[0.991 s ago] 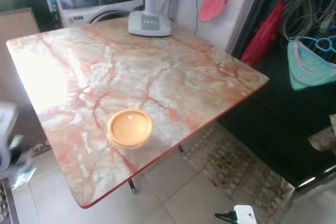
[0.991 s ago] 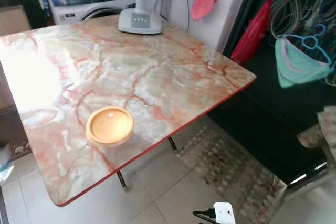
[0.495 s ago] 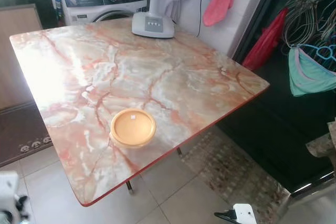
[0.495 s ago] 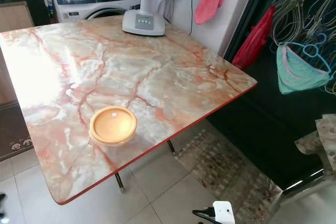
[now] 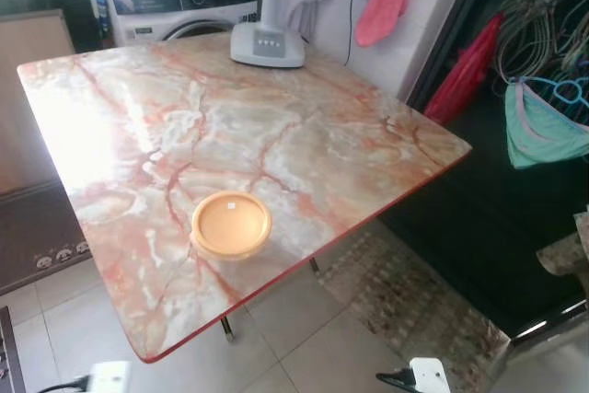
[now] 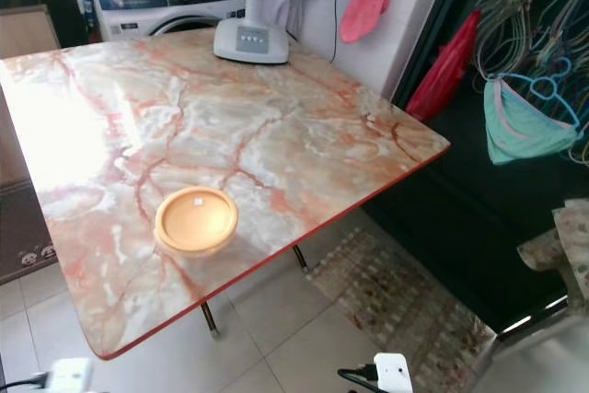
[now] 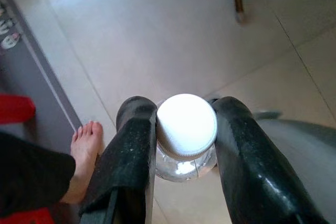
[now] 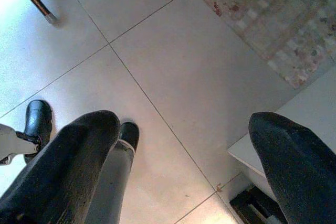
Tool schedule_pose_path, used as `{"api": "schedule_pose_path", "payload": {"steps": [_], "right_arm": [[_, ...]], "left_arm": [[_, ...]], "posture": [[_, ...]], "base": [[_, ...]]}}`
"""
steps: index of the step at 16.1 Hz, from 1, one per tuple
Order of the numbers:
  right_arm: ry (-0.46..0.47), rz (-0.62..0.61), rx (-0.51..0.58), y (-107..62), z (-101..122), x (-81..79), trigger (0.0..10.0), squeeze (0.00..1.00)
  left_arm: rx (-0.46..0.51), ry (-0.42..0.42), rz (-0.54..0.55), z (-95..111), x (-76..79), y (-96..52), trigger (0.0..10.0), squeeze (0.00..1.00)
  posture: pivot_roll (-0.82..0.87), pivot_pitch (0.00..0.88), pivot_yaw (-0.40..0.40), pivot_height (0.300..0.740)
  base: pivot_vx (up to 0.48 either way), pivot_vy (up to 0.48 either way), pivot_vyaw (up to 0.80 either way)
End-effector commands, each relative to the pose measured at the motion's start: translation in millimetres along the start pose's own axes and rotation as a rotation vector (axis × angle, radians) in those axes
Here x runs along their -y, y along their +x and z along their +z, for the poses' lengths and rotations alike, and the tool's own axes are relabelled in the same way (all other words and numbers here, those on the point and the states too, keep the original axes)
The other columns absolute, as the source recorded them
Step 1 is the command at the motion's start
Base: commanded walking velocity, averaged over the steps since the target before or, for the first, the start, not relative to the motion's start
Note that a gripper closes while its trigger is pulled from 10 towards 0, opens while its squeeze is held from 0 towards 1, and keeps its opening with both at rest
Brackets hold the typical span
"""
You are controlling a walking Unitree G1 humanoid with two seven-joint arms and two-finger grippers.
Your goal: Restocking fridge
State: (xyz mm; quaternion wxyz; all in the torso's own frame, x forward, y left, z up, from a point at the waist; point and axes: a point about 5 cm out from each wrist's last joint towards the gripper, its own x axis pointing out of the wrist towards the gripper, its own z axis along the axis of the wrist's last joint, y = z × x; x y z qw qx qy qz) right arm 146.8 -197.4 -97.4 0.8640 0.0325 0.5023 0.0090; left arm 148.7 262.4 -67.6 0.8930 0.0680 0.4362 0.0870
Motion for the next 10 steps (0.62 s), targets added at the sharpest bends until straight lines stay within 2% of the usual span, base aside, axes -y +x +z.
{"api": "schedule_pose_path", "payload": {"steps": [1,6,10], "right_arm": [[0.02,-0.021,-0.002,-1.4,-3,4.7,10.0,0.0],[0.068,-0.032,0.004,-1.3,-7,1.3,10.0,0.0],[0.078,-0.041,-0.005,-1.2,-10,-1.7,10.0,0.0]], "left_arm": [[-0.01,0.089,-0.024,-5,7.5,1.7,10.0,0.0],[-0.035,0.135,-0.009,-11,8.6,5.4,10.0,0.0],[-0.062,0.137,0.01,-15,6.2,6.0,10.0,0.0]], "posture": [[0.2,0.0,-0.111,0.74],[0.16,0.0,-0.057,0.74],[0.13,0.0,-0.022,0.74]], "base": [[0.0,0.0,0.0],[0.0,0.0,0.0],[0.0,0.0,0.0]]}}
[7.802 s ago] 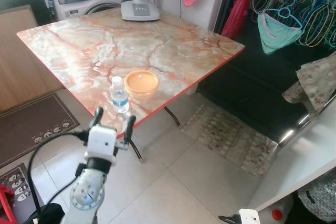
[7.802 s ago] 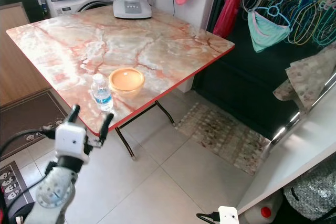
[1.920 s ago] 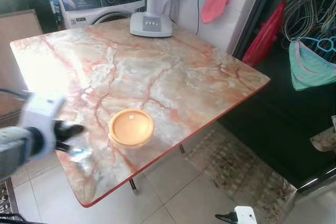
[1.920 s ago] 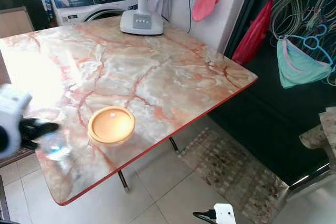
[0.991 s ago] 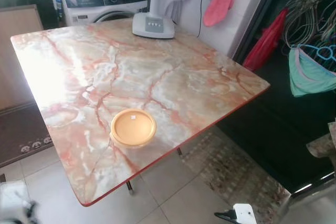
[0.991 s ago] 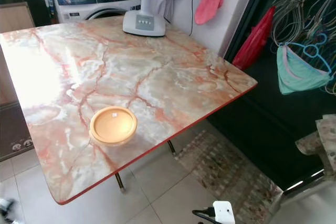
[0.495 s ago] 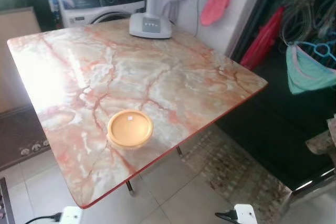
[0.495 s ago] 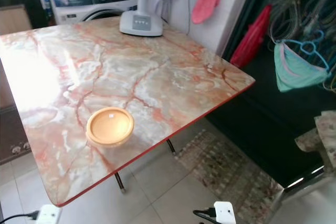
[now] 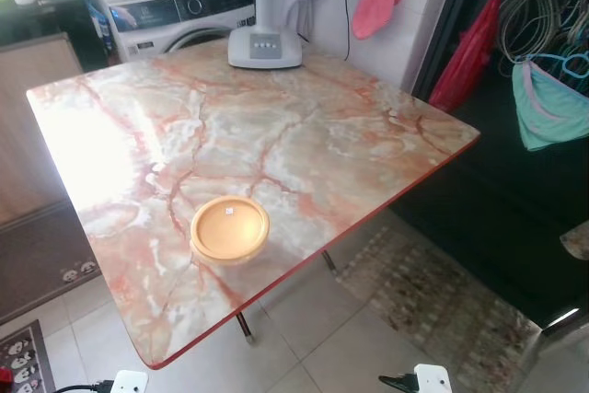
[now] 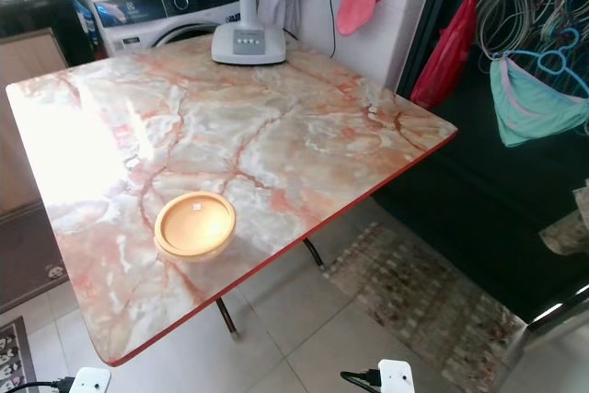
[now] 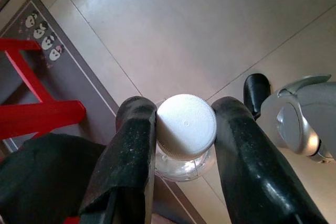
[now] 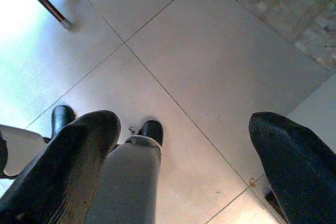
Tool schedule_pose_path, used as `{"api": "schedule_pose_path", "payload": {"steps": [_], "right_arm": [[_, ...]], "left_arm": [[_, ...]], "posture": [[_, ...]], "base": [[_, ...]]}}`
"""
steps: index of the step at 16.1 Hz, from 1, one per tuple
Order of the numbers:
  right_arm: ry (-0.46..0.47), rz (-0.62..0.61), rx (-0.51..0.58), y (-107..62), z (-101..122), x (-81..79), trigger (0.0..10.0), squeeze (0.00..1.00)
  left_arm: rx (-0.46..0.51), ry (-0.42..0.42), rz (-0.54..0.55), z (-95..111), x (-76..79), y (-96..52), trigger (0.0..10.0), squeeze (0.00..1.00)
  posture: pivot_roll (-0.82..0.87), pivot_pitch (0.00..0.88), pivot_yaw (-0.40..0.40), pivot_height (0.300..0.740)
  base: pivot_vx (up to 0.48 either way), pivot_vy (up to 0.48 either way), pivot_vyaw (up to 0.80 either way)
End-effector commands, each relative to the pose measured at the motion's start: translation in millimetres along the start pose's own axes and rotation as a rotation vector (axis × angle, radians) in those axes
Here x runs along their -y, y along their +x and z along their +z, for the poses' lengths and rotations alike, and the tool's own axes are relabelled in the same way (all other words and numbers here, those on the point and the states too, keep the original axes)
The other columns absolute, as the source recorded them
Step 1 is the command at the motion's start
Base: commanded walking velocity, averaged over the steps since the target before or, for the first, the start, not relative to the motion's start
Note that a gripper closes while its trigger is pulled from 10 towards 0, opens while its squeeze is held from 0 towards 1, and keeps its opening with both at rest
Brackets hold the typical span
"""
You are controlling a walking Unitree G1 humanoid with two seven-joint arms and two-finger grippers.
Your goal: Restocking fridge
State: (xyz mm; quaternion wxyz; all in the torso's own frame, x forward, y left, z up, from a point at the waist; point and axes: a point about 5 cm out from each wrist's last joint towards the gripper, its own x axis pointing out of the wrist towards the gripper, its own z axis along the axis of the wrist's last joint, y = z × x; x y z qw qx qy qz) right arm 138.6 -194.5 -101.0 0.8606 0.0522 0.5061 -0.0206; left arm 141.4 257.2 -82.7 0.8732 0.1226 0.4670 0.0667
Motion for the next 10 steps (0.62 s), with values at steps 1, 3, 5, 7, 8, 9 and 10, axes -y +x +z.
{"api": "schedule_pose_path", "payload": {"steps": [1,3,5,7,8,9,10], "right_arm": [[0.019,-0.01,0.002,-0.4,-1.8,0.5,10.0,0.0],[0.022,-0.014,-0.002,-0.4,-3.1,-0.3,10.0,0.0],[0.027,-0.013,-0.004,-0.4,-4.0,-1.2,10.0,0.0],[0.034,-0.013,-0.002,-0.4,-4.8,-2.1,10.0,0.0],[0.029,-0.01,-0.002,-0.4,-4.9,-2.4,10.0,0.0],[0.029,-0.011,-0.002,-0.5,-5.2,-2.5,10.0,0.0],[0.029,-0.012,-0.003,-0.6,-5.6,-2.3,10.0,0.0]], "left_arm": [[-0.002,0.019,-0.005,-0.8,-0.3,0.1,10.0,0.0],[-0.006,0.033,-0.007,-0.3,0.3,0.6,10.0,0.0],[-0.013,0.022,-0.01,-1.2,0.7,0.7,10.0,0.0],[-0.024,0.014,-0.009,-3.1,0.9,0.6,10.0,0.0],[-0.033,0.018,-0.01,-5.0,0.9,0.3,10.0,0.0],[-0.042,0.02,-0.011,-7.6,0.4,-0.3,10.0,0.0],[-0.048,0.02,-0.01,-9.9,0.1,-0.9,10.0,0.0]], "posture": [[0.13,0.0,-0.02,0.74],[0.12,0.0,-0.016,0.74],[0.12,0.0,-0.008,0.74],[0.11,0.0,-0.002,0.74],[0.11,0.0,-0.002,0.74],[0.11,0.0,-0.001,0.74],[0.11,0.0,-0.002,0.74]], "base": [[0.0,0.0,0.0],[0.0,0.0,0.0],[0.0,0.0,0.0],[0.0,0.0,0.0],[0.0,0.0,0.0],[0.0,0.0,0.0],[0.0,0.0,0.0]]}}
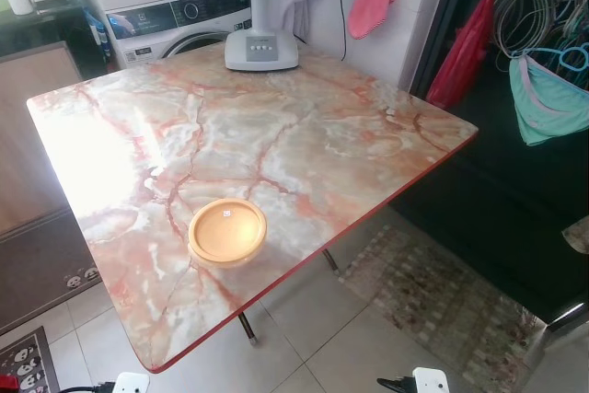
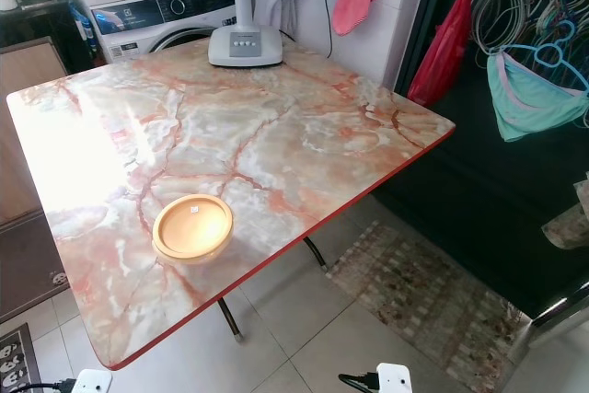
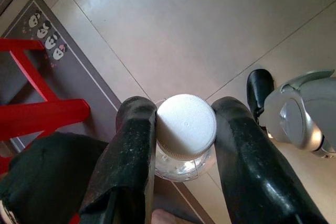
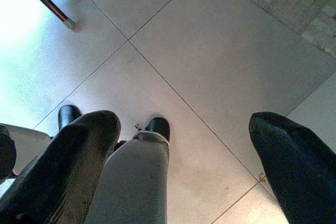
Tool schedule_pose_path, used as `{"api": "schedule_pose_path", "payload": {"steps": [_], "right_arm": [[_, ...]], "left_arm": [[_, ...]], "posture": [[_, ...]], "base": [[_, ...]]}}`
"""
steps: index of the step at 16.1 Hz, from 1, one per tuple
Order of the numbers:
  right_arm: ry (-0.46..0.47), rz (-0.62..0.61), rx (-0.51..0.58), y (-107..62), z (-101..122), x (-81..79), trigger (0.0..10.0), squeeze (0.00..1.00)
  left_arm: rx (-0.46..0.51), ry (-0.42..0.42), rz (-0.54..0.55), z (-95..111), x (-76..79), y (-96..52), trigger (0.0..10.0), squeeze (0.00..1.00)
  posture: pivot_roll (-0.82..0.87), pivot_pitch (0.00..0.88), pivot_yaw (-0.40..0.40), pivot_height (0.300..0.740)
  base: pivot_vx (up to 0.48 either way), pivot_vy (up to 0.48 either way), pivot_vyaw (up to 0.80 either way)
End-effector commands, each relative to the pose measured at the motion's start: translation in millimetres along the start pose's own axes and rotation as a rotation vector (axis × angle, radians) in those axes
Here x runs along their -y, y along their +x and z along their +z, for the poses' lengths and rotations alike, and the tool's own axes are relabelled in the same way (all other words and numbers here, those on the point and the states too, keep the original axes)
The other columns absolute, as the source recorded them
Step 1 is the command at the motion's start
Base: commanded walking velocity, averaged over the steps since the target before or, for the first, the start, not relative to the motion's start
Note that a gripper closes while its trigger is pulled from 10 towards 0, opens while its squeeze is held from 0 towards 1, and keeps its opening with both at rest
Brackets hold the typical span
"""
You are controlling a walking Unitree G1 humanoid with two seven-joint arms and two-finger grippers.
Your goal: Restocking fridge
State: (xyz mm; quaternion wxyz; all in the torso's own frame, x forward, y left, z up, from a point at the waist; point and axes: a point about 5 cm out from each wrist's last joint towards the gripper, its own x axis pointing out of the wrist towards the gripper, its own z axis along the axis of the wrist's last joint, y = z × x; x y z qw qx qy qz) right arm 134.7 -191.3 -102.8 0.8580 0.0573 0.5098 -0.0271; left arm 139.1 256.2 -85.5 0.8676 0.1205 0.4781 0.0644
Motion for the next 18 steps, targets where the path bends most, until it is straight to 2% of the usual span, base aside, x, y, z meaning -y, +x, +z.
{"api": "schedule_pose_path", "payload": {"steps": [1,7,14,18], "right_arm": [[0.012,-0.007,0.003,-0.4,-1,0.6,10.0,0.0],[-0.002,-0.008,-0.004,-1.2,-3,3.8,10.0,0.0],[-0.002,-0.011,0.003,-0.9,0,5.0,10.0,0.0],[0.008,-0.024,0.009,-0.6,3,6.5,10.0,0.0]], "left_arm": [[-0.032,0.017,-0.003,-9,-1.8,-2.0,10.0,0.0],[-0.062,0.001,-0.006,-20,1.9,-4.7,10.0,0.0],[-0.057,-0.012,-0.004,-15,6.1,-2.8,10.0,0.0],[-0.055,-0.019,0.0,-11,7.9,-1.4,10.0,0.0]], "posture": [[0.11,0.0,-0.002,0.74],[0.12,0.0,-0.02,0.74],[0.12,0.0,-0.027,0.74],[0.11,0.0,-0.03,0.74]], "base": [[-0.259,0.0,0.0],[-0.289,0.0,0.0],[-0.314,0.0,0.0],[0.0,0.0,0.0]]}}
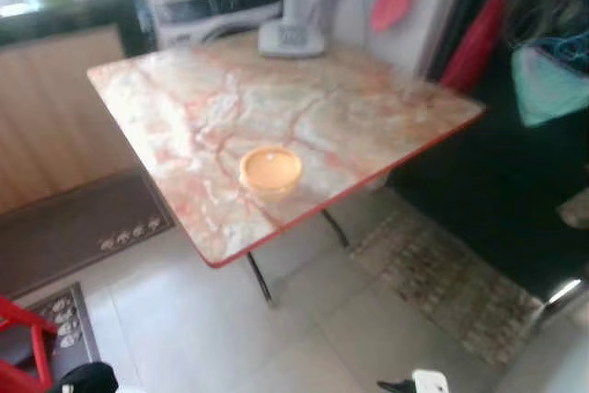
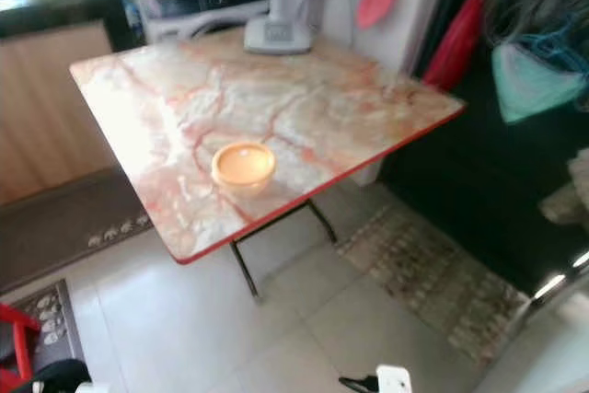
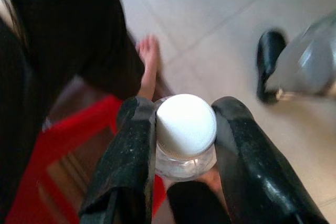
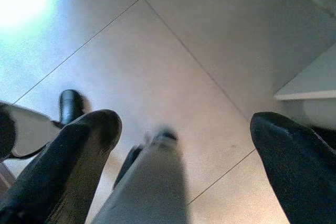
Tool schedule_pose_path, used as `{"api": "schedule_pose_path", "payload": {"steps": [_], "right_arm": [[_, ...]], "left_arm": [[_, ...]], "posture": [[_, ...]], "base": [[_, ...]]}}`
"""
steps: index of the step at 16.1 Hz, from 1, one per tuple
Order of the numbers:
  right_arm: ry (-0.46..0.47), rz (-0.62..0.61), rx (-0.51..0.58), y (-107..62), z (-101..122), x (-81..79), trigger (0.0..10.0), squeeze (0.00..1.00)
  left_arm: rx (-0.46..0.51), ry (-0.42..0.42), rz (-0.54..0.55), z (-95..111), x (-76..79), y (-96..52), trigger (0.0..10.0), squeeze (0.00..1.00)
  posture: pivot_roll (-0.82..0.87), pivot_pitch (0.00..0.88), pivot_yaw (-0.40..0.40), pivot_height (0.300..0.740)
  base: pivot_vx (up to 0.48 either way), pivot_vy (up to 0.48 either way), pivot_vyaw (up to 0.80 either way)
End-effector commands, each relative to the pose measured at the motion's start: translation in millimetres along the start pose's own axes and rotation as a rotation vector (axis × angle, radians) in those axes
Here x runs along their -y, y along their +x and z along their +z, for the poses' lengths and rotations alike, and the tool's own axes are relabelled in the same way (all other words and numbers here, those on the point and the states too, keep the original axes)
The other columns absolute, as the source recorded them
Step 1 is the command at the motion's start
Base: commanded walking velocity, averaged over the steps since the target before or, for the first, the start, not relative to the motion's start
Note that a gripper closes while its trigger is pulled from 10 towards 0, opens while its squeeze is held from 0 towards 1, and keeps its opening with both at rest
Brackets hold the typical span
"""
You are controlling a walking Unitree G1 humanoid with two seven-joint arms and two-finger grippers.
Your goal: Restocking fridge
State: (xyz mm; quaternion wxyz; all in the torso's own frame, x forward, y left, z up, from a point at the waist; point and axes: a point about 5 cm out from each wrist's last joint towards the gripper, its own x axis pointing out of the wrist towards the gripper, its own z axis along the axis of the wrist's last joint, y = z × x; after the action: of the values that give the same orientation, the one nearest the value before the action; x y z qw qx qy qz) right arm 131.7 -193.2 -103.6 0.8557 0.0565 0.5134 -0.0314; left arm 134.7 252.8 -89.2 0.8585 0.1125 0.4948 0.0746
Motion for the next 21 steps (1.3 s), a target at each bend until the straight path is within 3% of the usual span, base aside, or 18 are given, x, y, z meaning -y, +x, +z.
{"api": "schedule_pose_path", "payload": {"steps": [1,8,18,21], "right_arm": [[0.011,-0.017,0.017,0.1,5.7,4.7,10.0,0.0],[0.003,-0.015,0.008,0.6,7.5,4.6,10.0,0.0],[-0.018,-0.008,0.003,0.7,8.6,5.1,10.0,0.0],[-0.02,-0.008,-0.002,0.6,8.5,5.8,10.0,0.0]], "left_arm": [[-0.013,-0.001,-0.007,-4.9,4.4,-1.0,10.0,0.0],[-0.01,-0.015,-0.012,-1.4,7.0,-0.1,10.0,0.0],[-0.015,-0.019,0.0,-5.6,5.0,-1.1,10.0,0.0],[-0.02,-0.016,-0.004,-5.7,6.6,-1.0,10.0,0.0]], "posture": [[0.11,0.0,-0.028,0.74],[0.11,0.0,-0.03,0.74],[0.13,0.0,-0.044,0.74],[0.12,0.0,-0.043,0.74]], "base": [[0.0,0.0,0.0],[0.0,0.0,-0.18],[0.0,-0.062,-0.8],[0.0,0.0,0.0]]}}
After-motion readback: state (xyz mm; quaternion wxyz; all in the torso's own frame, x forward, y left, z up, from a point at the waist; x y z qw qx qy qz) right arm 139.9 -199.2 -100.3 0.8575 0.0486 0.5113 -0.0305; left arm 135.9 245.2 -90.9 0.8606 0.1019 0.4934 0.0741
